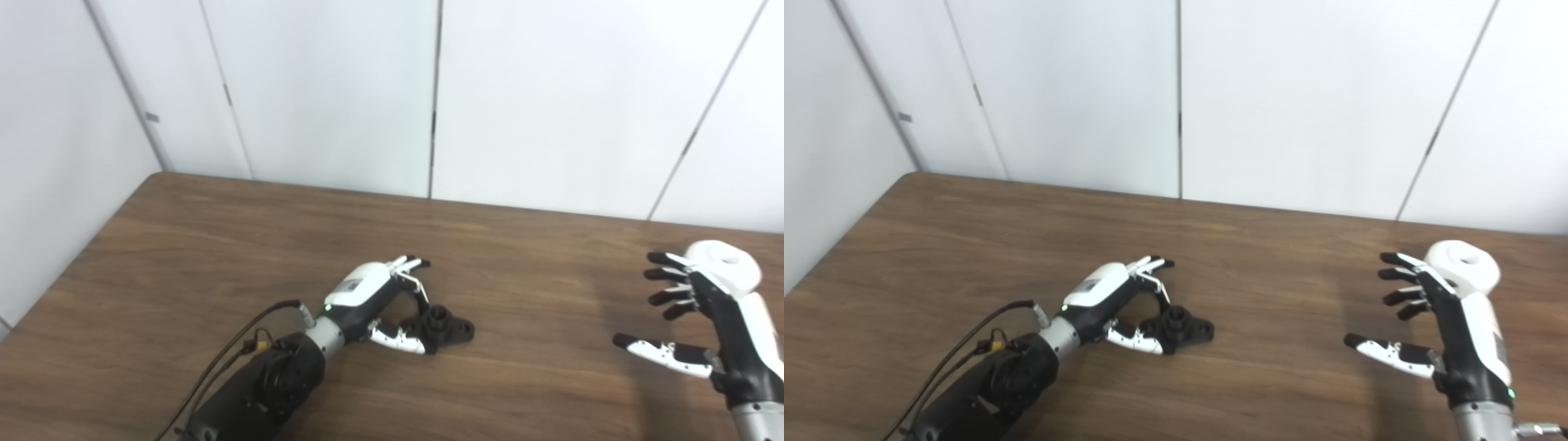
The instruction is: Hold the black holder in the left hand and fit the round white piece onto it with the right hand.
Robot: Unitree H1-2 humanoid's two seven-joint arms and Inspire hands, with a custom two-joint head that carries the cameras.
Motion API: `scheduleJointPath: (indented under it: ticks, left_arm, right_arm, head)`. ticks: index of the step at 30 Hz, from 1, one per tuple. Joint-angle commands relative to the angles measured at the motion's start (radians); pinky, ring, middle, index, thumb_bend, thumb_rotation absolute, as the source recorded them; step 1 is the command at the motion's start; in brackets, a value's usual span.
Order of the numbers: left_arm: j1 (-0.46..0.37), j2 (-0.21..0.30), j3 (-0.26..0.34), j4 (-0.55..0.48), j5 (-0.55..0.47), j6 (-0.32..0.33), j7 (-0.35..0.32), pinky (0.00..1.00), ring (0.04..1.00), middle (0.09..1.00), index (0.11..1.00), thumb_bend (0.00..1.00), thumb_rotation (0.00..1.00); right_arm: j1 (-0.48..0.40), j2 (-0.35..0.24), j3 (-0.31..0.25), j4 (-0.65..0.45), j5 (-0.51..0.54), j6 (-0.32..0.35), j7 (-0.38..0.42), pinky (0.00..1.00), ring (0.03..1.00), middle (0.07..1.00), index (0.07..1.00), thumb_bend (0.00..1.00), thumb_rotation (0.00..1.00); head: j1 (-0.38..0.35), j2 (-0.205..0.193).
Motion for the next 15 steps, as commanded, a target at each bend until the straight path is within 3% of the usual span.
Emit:
scheduleJointPath:
  ticks: [1, 15]
  left_arm:
    - [0.015, -0.032, -0.072, 0.002, 0.035, -0.054, -0.073, 0.95, 0.997, 0.946, 0.484, 0.52, 0.07]
    - [0.035, -0.058, -0.148, 0.029, 0.057, -0.093, -0.099, 0.92, 0.989, 0.941, 0.483, 0.52, 0.07]
  right_arm:
    - [-0.031, -0.008, -0.004, -0.018, 0.0, -0.048, -0.027, 0.45, 0.57, 0.709, 0.78, 0.64, 0.17]
    - [-0.038, -0.003, 0.002, -0.041, -0.019, -0.033, -0.027, 0.48, 0.591, 0.715, 0.786, 0.63, 0.21]
  head:
    - [-0.019, 0.006]
    - [-0.148, 0.032]
